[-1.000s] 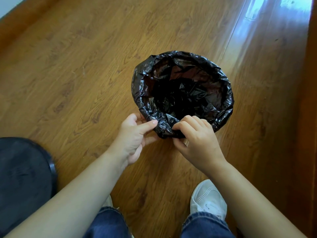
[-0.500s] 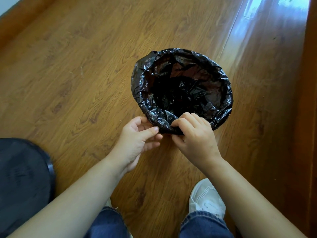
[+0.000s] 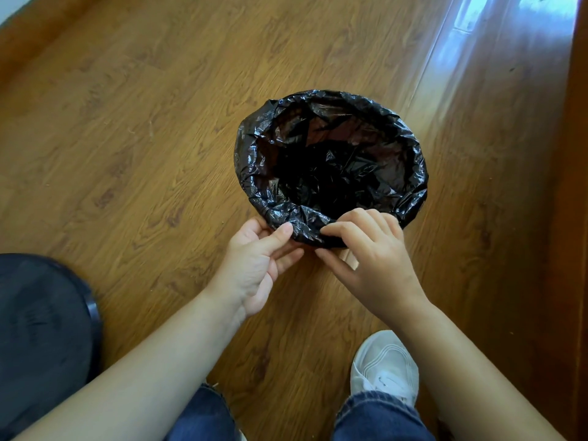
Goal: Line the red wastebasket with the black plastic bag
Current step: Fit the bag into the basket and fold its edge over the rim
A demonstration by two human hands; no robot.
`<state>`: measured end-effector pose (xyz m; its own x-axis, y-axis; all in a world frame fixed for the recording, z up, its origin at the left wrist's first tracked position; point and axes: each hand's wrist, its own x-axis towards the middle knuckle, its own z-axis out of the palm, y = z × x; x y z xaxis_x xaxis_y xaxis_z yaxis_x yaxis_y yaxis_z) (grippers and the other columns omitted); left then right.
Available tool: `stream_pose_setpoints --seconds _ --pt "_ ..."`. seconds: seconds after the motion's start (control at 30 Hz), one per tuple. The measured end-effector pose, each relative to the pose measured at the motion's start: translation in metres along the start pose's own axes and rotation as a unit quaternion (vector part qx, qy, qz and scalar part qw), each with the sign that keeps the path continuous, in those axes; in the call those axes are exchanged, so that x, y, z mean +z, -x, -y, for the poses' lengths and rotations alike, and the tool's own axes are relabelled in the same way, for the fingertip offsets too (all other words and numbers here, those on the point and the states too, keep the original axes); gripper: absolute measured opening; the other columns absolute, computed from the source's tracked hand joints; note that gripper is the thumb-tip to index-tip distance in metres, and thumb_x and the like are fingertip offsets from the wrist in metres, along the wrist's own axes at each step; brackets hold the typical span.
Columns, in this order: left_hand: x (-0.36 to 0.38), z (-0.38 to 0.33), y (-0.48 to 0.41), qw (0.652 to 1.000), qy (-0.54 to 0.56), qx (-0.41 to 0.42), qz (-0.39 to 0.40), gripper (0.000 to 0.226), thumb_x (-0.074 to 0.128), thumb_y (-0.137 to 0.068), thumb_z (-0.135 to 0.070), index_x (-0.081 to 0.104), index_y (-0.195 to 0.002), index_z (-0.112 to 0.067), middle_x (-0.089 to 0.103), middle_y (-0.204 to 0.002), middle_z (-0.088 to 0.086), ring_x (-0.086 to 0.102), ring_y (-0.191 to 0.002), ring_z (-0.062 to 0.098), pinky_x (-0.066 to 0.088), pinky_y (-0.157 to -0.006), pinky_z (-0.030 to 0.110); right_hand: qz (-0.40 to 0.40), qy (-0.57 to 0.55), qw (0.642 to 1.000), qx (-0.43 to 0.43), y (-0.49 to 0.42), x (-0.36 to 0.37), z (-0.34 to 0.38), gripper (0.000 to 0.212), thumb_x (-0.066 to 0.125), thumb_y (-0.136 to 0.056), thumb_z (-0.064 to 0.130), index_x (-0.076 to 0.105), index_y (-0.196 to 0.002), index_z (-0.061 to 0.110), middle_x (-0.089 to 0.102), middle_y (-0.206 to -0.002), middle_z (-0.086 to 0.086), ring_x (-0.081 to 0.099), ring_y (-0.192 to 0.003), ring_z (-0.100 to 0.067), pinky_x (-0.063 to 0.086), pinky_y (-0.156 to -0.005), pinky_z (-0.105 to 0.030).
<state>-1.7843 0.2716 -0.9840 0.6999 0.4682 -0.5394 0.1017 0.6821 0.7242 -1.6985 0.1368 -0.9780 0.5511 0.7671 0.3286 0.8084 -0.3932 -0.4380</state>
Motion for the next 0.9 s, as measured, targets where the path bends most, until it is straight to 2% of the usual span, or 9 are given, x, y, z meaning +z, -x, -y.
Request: stream_pose_setpoints --seconds 0.13,0.27,0.4,0.5,0.6,0.77,0.9 --pt "-0.001 0.001 -0.002 1.000 0.003 0.010 -0.024 0.015 0.052 -0.084 0.002 0.057 -0.087 -0.011 0.073 -0.070 -0.003 0.068 -0.063 0.009 0.053 -0.050 0.019 0.000 -0.001 1.000 0.012 0.003 -0.003 -0.007 0.023 0.059 -0.081 0.029 0.067 -0.088 0.009 0.064 -0.083 -0.006 0.058 -0.078 -0.024 0.033 -0.079 -0.031" --pt "-0.003 0.001 -0.004 1.000 0.016 0.002 -0.016 0.014 0.055 -0.081 0.001 0.057 -0.087 -0.012 0.073 -0.076 0.001 0.069 -0.066 0.013 0.054 -0.050 0.021 0.011 0.000 1.000 0.018 0.003 0.002 -0.010 0.015 0.066 -0.077 0.020 0.068 -0.086 0.008 0.064 -0.080 -0.006 0.059 -0.075 -0.025 0.033 -0.077 -0.031" --pt "-0.010 -0.002 -0.005 1.000 -0.001 -0.012 0.007 0.012 0.063 -0.072 -0.014 0.055 -0.082 -0.017 0.073 -0.085 0.004 0.069 -0.075 0.020 0.055 -0.052 0.029 0.009 -0.002 1.000 0.021 0.003 0.000 -0.015 0.013 0.067 -0.075 0.016 0.069 -0.086 0.010 0.063 -0.078 -0.006 0.058 -0.075 -0.024 0.032 -0.079 -0.029" --pt "-0.018 -0.010 -0.010 1.000 -0.005 -0.005 -0.019 0.007 0.061 -0.078 -0.021 0.054 -0.080 -0.020 0.068 -0.084 0.003 0.068 -0.073 0.017 0.055 -0.052 0.029 0.026 0.000 1.000 0.015 0.004 -0.007 -0.021 0.014 0.070 -0.072 0.013 0.069 -0.085 0.009 0.062 -0.078 -0.007 0.057 -0.076 -0.025 0.033 -0.080 -0.032" --pt "-0.019 -0.016 -0.013 0.999 -0.011 0.008 -0.032 0.007 0.059 -0.083 -0.012 0.055 -0.081 -0.018 0.072 -0.074 -0.001 0.068 -0.065 0.013 0.054 -0.048 0.024 0.064 0.005 0.998 0.013 0.004 -0.015 -0.026 0.019 0.076 -0.070 0.012 0.068 -0.087 0.009 0.063 -0.081 -0.008 0.057 -0.079 -0.028 0.035 -0.081 -0.035" --pt "-0.007 -0.008 -0.007 1.000 -0.012 -0.004 0.006 0.013 0.057 -0.082 -0.003 0.053 -0.078 -0.014 0.074 -0.075 0.004 0.070 -0.067 0.018 0.054 -0.049 0.024 0.080 -0.047 0.995 0.037 0.001 -0.018 -0.013 0.029 0.072 -0.073 0.028 0.065 -0.094 0.010 0.061 -0.085 -0.006 0.055 -0.082 -0.024 0.039 -0.081 -0.038" --pt "0.003 0.007 0.001 0.999 0.007 -0.031 0.045 0.015 0.053 -0.084 0.002 0.056 -0.089 -0.011 0.074 -0.080 0.005 0.070 -0.071 0.019 0.056 -0.054 0.025 0.074 -0.061 0.995 0.021 -0.002 -0.009 -0.001 0.022 0.073 -0.074 0.017 0.065 -0.092 0.007 0.061 -0.083 -0.009 0.056 -0.077 -0.026 0.045 -0.071 -0.041"
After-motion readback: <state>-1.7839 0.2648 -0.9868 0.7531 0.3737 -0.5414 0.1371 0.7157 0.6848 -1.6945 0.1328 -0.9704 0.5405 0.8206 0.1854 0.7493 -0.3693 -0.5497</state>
